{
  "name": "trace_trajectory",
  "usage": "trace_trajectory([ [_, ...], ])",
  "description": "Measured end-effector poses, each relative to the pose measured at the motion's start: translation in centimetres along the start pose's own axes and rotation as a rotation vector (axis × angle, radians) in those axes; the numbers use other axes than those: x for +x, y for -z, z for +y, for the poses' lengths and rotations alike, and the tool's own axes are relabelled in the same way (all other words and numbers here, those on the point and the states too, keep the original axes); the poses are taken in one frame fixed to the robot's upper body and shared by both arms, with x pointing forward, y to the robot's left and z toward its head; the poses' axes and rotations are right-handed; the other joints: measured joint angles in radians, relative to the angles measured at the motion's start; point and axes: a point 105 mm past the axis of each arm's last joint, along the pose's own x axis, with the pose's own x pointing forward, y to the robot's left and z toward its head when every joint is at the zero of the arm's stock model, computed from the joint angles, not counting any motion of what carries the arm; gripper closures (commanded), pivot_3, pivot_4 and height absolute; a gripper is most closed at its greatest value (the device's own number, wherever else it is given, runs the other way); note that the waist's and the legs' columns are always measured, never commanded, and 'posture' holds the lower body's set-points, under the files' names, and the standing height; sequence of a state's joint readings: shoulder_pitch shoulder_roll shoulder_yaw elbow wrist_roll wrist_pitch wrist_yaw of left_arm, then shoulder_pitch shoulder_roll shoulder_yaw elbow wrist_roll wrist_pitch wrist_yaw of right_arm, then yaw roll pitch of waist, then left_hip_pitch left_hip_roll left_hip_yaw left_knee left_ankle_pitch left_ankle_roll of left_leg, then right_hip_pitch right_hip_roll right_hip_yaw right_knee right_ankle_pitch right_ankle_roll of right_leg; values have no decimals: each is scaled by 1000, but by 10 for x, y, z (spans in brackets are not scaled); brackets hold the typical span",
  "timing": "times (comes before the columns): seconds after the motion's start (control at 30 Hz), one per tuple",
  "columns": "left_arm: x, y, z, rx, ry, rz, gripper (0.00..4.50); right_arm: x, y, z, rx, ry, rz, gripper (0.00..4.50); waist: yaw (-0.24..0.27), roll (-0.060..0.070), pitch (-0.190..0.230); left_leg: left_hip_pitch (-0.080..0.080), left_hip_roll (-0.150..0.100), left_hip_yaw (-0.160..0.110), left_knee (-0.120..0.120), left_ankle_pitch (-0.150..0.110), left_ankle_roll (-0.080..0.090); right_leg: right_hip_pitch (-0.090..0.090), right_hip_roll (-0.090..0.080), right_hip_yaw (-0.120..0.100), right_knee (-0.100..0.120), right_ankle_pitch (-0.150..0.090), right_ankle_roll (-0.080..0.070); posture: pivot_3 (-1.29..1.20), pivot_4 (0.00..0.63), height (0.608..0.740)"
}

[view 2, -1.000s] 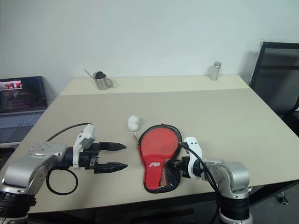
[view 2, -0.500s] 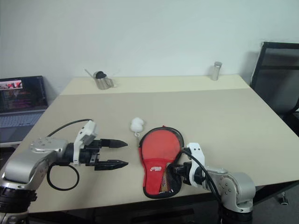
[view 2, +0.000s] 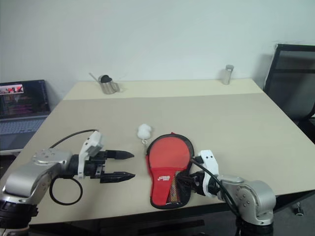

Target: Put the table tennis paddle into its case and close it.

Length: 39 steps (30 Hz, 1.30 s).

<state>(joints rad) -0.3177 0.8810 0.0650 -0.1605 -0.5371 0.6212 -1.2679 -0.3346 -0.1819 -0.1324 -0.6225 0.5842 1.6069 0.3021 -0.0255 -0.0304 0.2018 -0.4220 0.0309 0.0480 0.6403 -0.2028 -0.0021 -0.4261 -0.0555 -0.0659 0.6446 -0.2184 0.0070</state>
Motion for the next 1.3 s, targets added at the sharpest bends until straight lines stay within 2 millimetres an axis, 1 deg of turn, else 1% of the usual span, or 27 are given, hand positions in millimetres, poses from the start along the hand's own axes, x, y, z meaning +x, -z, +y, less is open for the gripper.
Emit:
trace_trajectory([
  [0.03, 0, 1, 0, -5, -1, 0, 0, -4, -5, 2, -27, -19, -10, 85, 0, 0, 0, 0, 0, 0, 0, 0, 0, 0, 0, 0, 0, 0, 0, 0, 150, 740],
  [0.07, 0, 1, 0, -7, -2, -2, 0, -7, -11, 4, -54, -34, -24, 38, 0, 0, 0, 0, 0, -1, 0, 0, 0, 0, 0, 0, 0, 0, -1, 0, 150, 740],
  [0.13, 0, 1, 1, -5, -12, -5, 0, -13, -21, 10, -95, -76, -43, 38, 1, 0, 0, 0, 0, -1, 0, 0, 0, 0, 0, -1, 0, -1, -1, 0, 150, 740],
  [0.27, -1, 0, 8, 4, -79, -12, 0, -30, -33, 11, -189, -128, -39, 38, 2, 0, 0, -1, 0, -1, 0, 0, 0, 0, 0, -1, -1, -1, -1, 0, 150, 740],
  [0.33, 1, 0, 14, 13, -130, -23, 0, -34, -41, 13, -257, -136, -45, 38, 3, 0, 0, -1, 0, -1, 0, 0, 0, 0, 0, -1, -1, 0, 0, 0, 150, 740],
  [0.37, 2, 1, 17, 17, -155, -29, 0, -32, -46, 17, -295, -155, -58, 38, 2, 0, 0, -1, 0, -1, 0, 0, 0, 0, 0, -1, -1, 0, 0, 0, 150, 740],
  [0.47, 3, 2, 27, 28, -220, -43, 0, -18, -53, 27, -364, -198, -81, 38, 1, 0, 0, -1, 1, -2, 0, 0, 0, 0, 0, -2, 0, 0, 1, 0, 150, 740],
  [0.53, 1, -6, 48, 63, -333, -76, 0, 3, -60, 29, -402, -189, -106, 38, 3, -1, 0, -1, 0, -4, 1, 0, 0, 0, 1, -3, 0, 1, 1, 0, 150, 740],
  [0.63, -8, -20, 76, 131, -486, -92, 0, 32, -62, 30, -446, -165, -139, 38, 4, -1, 0, -3, -1, -4, 1, 0, 0, 0, 2, -4, 0, 1, 3, 0, 150, 740],
  [0.7, -11, -27, 89, 144, -549, -108, 0, 45, -61, 28, -473, -142, -155, 38, 6, -1, 0, -5, -2, -3, 1, 0, 0, -1, 1, -3, -1, 2, 4, 0, 150, 740],
  [0.77, -11, -27, 97, 129, -591, -113, 0, 53, -62, 24, -502, -109, -173, 38, 8, -1, 0, -8, -2, -2, 3, -1, 1, -4, 1, -2, 0, 2, 5, 0, 150, 740],
  [0.87, -10, -22, 110, 85, -641, -112, 0, 61, -60, 16, -554, -63, -177, 38, 10, -2, 0, -10, -2, -1, 4, -1, 1, -8, 1, -2, 1, 2, 5, 0, 150, 740],
  [0.97, -5, -21, 119, 37, -664, -125, 0, 64, -59, 16, -566, -57, -188, 38, 12, -2, -1, -10, -1, -1, 5, -1, 1, -9, 1, -2, 3, 3, 5, 0, 150, 740],
  [1.1, 11, -30, 132, -22, -650, -162, 0, 66, -58, 19, -566, -64, -198, 38, 20, -3, -1, -10, -1, -1, 5, 0, 1, -9, 2, -2, 3, 3, 5, 0, 150, 740],
  [1.2, 27, -35, 142, -66, -635, -160, 0, 68, -57, 21, -573, -66, -195, 38, 24, -3, -1, -10, -2, 0, 5, 0, 1, -9, 2, -3, 3, 3, 5, 0, 150, 740],
  [1.3, 40, -30, 152, -94, -634, -106, 0, 69, -57, 24, -574, -77, -199, 38, 23, -3, -1, -10, -2, 2, 5, 0, 1, -9, 2, -3, 3, 3, 6, 0, 150, 740],
])
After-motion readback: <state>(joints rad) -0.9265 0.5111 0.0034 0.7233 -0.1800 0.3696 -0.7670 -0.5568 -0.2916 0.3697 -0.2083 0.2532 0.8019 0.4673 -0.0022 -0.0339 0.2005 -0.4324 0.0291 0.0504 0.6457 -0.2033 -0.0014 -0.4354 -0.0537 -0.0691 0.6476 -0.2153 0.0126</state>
